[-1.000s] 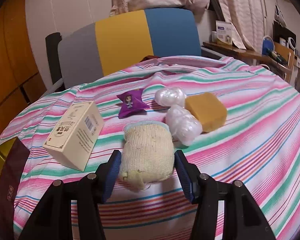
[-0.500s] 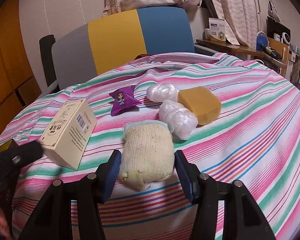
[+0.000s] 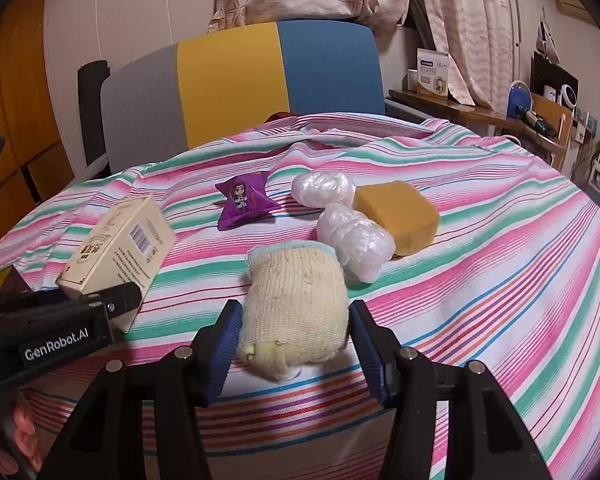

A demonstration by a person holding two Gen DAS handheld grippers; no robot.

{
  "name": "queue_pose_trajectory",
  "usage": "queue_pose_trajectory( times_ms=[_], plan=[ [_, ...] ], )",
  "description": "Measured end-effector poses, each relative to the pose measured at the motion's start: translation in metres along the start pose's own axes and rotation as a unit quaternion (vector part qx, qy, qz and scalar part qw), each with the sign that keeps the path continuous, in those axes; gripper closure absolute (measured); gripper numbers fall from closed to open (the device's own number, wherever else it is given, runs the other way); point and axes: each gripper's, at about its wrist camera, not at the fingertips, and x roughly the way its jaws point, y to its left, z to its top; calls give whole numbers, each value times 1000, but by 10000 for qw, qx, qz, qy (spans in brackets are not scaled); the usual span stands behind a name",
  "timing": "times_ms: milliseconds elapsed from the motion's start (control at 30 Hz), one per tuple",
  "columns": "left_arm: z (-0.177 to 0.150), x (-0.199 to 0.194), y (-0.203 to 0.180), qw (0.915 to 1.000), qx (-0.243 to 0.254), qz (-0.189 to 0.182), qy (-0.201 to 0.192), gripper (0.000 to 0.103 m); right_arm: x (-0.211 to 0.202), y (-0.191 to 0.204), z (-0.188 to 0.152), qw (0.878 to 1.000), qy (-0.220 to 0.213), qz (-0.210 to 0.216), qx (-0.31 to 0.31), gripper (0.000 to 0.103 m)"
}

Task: Organize objects
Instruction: 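Grasp the cream printed box with the left tool while the right tool holds the pouch, then carry the cream box into the gold tray and open the left tool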

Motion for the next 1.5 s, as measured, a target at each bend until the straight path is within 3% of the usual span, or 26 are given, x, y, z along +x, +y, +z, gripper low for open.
queue_pose_trajectory(
  times_ms=[467, 1067, 1200, 1500],
  plan=[
    [-24, -45, 8, 9991, -113, -168, -368, 52, 0, 8, -1, 9995, -80, -193, -220, 48],
    [-54, -127, 57, 9918, -801, -617, -777, 52, -7, 19, -1, 9983, -276, -210, -465, 48],
    [-55, -147, 85, 9885, -1081, -535, -908, 52, -7, 21, -1, 9980, -268, -229, -517, 48],
    [-60, -163, 167, 9798, -1759, 193, -932, 52, -10, 25, -1, 9972, -326, -257, -626, 48]
  ],
)
